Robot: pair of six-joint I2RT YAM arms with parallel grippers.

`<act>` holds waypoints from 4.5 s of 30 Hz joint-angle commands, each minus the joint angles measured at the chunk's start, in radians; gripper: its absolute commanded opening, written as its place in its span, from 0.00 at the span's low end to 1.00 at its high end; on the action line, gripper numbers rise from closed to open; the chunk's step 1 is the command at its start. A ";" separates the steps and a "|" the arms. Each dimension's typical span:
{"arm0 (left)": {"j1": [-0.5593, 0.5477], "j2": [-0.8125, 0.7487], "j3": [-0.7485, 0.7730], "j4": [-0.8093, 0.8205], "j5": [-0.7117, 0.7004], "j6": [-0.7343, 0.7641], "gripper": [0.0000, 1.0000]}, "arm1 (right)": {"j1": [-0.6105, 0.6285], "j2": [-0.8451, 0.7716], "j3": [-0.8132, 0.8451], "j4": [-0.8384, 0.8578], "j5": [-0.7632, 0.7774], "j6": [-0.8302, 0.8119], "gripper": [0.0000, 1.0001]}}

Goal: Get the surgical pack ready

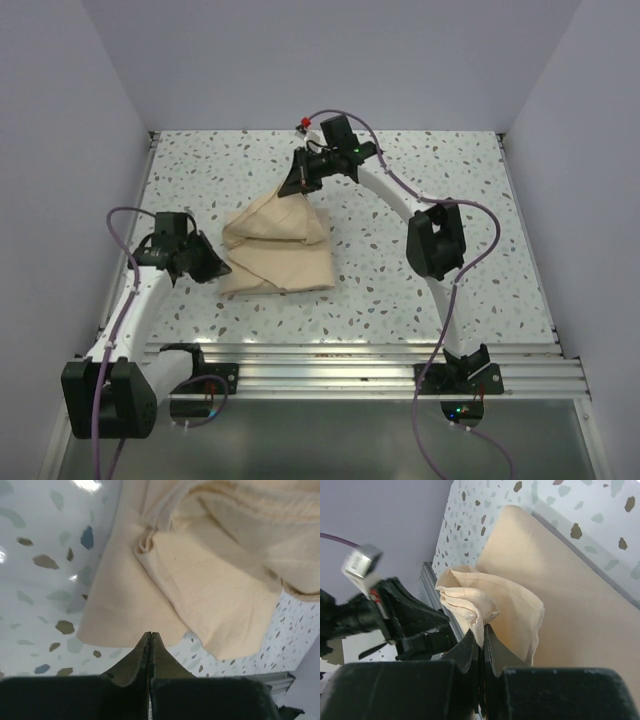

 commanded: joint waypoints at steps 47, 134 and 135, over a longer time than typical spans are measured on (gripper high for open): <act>-0.331 0.481 -0.176 0.847 0.094 -0.756 0.00 | 0.121 -0.303 -0.228 -0.088 0.046 0.037 0.00; -0.044 0.872 0.433 0.446 0.438 0.010 0.00 | -0.198 -0.200 -0.740 0.523 -0.158 0.288 0.06; -0.044 0.861 0.431 0.429 0.430 0.023 0.00 | -0.193 -0.214 -0.746 0.486 -0.170 0.234 0.06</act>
